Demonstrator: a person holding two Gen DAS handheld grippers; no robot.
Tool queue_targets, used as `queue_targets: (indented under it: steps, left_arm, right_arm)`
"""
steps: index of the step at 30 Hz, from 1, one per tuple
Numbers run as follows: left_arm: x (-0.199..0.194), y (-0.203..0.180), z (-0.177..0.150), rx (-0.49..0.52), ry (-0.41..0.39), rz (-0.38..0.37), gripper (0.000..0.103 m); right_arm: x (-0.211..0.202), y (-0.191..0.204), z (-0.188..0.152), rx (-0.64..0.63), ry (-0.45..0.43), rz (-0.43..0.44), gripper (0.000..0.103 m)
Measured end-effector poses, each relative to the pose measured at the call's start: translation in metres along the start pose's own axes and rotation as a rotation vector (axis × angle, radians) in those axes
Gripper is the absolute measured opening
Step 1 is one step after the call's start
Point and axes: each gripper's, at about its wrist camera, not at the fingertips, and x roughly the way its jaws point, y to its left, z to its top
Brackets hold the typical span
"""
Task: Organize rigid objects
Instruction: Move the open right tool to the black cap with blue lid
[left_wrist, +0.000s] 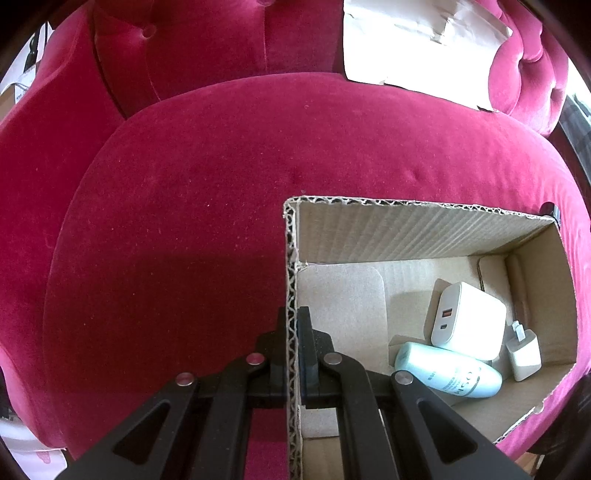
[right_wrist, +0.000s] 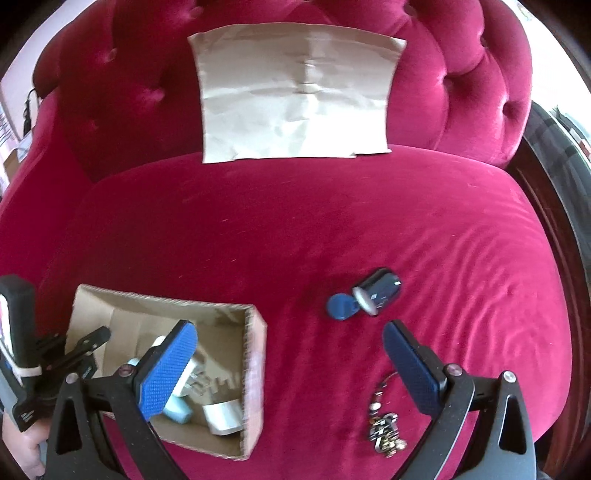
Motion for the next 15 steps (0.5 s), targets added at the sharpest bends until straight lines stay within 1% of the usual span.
queue_targets:
  steps: [6, 15]
  left_arm:
    - [-0.001, -0.001, 0.0, 0.001, 0.0, 0.001, 0.003]
    - [-0.002, -0.005, -0.001, 0.013, 0.0, 0.003, 0.003]
  right_arm:
    - [0.009, -0.024, 0.007, 0.031, 0.001, -0.027, 0.103]
    - [0.033, -0.052, 0.016, 0.064, 0.026, -0.057, 0.103]
